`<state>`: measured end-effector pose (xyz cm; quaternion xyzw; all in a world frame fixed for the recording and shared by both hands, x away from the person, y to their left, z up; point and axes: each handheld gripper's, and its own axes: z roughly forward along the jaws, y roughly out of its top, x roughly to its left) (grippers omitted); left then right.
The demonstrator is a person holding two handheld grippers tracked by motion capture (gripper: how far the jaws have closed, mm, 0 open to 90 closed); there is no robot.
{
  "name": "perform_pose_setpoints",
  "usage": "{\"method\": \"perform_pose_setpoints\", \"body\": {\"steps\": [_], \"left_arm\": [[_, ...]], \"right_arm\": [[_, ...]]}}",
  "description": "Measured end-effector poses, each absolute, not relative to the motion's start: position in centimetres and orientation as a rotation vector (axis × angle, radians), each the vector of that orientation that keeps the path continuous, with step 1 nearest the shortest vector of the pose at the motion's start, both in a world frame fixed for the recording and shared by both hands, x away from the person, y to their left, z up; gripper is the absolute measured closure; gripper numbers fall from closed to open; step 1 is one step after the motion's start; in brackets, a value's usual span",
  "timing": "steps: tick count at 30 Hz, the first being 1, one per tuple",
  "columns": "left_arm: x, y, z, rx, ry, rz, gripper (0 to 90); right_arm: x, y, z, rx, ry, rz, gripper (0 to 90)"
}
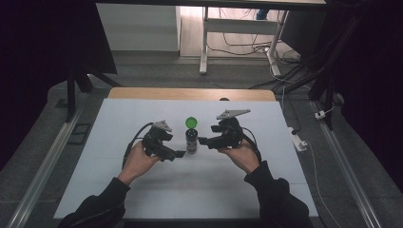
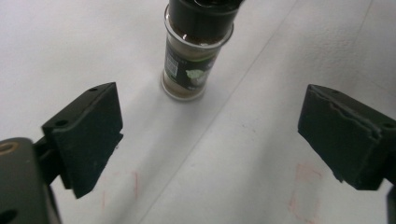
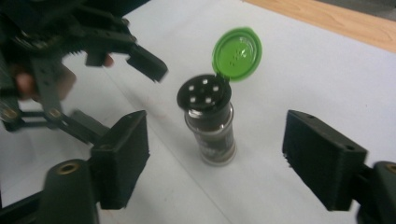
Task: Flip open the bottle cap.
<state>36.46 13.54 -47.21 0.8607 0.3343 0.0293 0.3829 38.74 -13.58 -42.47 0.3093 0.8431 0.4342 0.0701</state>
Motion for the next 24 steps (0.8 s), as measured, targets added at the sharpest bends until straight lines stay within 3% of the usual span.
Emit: {"method": "perform_pose_setpoints", "body": {"steps": [18,24], "left_arm": [[31.9,18.0,-45.7,2.102,0.884,0.103,0.7],[30.0,19.9,-45.4,2.069,0.910,0.132,0.0]], "right_arm": [[35.9,-16.1,-42.6,0.902,2.533,1.306,3.1],[34.8,-17.9,-42.6,0.923,2.512,1.299,1.7]]}}
